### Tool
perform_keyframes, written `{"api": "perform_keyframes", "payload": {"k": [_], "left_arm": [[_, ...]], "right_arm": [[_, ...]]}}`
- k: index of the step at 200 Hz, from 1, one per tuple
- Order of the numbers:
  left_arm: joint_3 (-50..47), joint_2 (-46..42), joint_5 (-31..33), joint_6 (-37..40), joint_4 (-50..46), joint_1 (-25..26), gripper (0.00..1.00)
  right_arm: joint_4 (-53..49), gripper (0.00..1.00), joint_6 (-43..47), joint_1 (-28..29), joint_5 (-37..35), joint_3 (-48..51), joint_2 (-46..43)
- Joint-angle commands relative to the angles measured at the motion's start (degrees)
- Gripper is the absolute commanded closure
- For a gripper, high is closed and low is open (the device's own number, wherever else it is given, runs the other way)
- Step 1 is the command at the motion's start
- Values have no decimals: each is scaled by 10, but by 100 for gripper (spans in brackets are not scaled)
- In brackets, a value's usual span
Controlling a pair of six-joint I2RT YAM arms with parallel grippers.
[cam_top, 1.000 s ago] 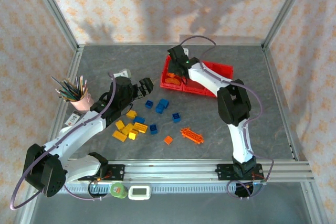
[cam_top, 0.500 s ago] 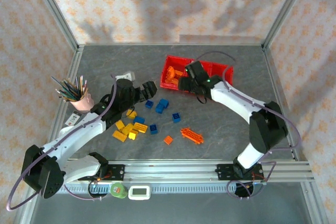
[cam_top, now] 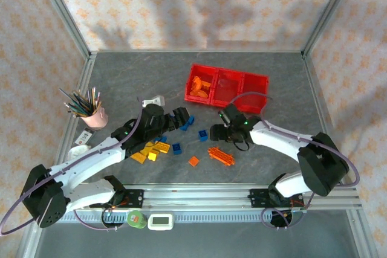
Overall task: Sort the legos into containers by color
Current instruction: Pick up the lego from the bottom-center of the table.
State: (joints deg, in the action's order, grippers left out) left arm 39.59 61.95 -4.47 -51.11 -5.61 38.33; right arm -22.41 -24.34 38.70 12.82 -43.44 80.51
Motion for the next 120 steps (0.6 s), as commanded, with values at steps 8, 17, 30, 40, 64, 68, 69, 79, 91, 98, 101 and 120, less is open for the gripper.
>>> {"api": "perform_keyframes", "payload": {"k": [8,17,30,40,64,68,69,79,91,98,101,120], "left_arm": [[-18,-21,31,-23,3,3,1],[-20,-22,32,-24,0,3,1],[-21,-23,33,-23,-3,3,1],[-21,-24,34,-23,-3,3,1],[-20,-24,37,-21,-8,3,1],[-21,-25,37,-20,-9,4,1],[-20,-25,37,-20,-9,4,1],[-20,-25,38,-19,-12,3,1],[-20,-27,40,-19,-16,4,1],[-19,-29,41,-18,-19,3,1],[-20,-30,42,-18,-19,3,1],[-20,-37,48,-18,-27,3,1]], "right_arm": [[28,20,-26,19,30,34,-30],[32,19,-29,24,37,44,-35],[30,18,-35,37,38,52,-41],[30,17,-37,46,40,56,-46],[26,16,-52,68,41,66,-56],[26,16,-55,72,41,66,-57],[25,16,-55,73,41,66,-58],[20,16,-61,85,39,66,-62],[11,16,-67,99,35,65,-65],[7,16,-72,108,33,65,-67],[5,16,-76,111,31,65,-67],[-6,18,-92,143,17,64,-66]]}}
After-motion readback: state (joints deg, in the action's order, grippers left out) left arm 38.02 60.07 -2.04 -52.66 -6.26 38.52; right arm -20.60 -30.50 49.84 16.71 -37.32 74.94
